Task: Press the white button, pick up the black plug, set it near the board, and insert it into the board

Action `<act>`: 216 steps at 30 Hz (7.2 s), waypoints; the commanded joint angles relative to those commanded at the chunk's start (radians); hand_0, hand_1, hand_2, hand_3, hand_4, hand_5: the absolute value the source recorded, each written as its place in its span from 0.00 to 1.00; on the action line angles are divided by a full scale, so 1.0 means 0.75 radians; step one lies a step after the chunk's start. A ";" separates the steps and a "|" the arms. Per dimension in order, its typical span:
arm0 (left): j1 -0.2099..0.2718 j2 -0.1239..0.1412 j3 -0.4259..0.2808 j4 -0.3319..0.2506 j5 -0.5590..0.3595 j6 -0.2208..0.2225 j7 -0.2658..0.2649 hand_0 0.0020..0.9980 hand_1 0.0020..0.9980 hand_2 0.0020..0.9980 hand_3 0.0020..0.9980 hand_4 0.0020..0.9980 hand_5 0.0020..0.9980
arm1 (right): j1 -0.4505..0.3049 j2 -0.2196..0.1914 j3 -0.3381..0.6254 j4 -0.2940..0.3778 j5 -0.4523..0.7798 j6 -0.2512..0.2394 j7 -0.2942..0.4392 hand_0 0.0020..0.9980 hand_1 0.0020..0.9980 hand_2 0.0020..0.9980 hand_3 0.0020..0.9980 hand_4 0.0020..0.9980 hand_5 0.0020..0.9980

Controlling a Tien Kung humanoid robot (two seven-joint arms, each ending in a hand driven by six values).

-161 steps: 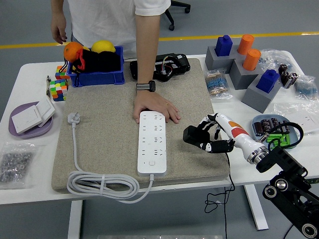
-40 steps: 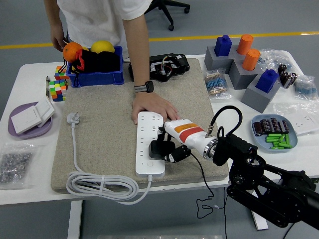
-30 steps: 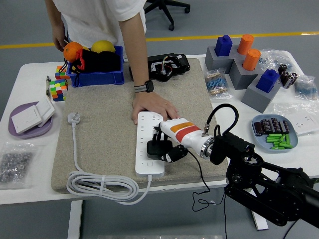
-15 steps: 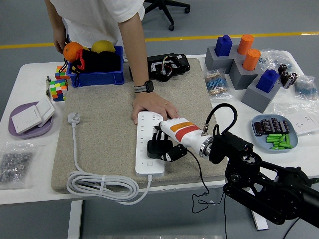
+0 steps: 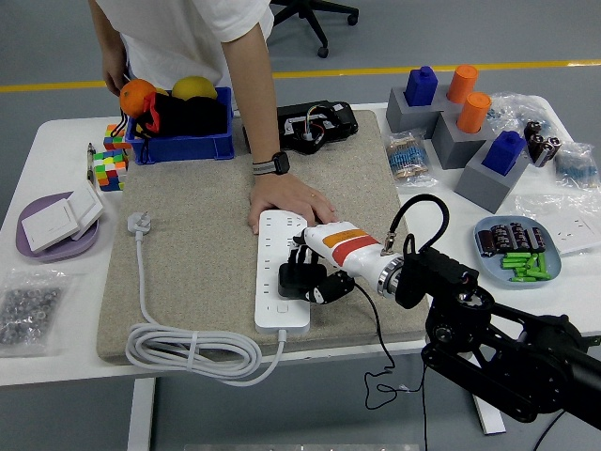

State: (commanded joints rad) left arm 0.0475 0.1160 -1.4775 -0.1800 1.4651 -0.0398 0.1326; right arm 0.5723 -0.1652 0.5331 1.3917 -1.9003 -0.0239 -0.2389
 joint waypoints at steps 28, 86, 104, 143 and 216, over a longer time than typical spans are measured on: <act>0.005 0.002 0.008 0.000 -0.004 0.000 0.003 0.81 0.78 0.73 0.78 0.59 0.53 | -0.008 0.008 0.041 0.008 -0.012 0.045 0.008 0.50 0.59 0.60 0.59 0.86 0.07; 0.002 -0.007 -0.002 0.000 0.004 0.000 0.002 0.81 0.78 0.73 0.78 0.59 0.53 | -0.044 -0.006 0.203 0.080 0.168 -0.030 0.162 0.97 0.96 0.94 0.99 1.00 0.72; 0.004 -0.009 0.002 0.000 -0.006 0.000 0.002 0.81 0.78 0.73 0.78 0.59 0.53 | -0.120 -0.013 0.508 0.043 0.292 -0.132 0.222 1.00 1.00 1.00 1.00 1.00 1.00; -0.032 -0.004 -0.045 0.000 0.051 -0.001 0.006 0.81 0.78 0.73 0.78 0.59 0.53 | -0.588 -0.094 1.389 0.203 0.417 -0.302 0.541 0.91 0.82 0.79 0.80 1.00 0.54; -0.174 -0.085 -0.271 0.000 0.323 -0.016 0.113 0.81 0.78 0.73 0.76 0.59 0.53 | -0.760 0.051 1.798 0.490 0.395 -0.222 0.467 0.84 0.70 0.69 0.70 0.85 0.43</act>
State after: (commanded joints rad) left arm -0.0833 0.0519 -1.6806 -0.1800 1.7072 -0.0516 0.2171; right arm 0.0027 -0.1273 1.8815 1.7593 -1.6044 -0.1905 0.1116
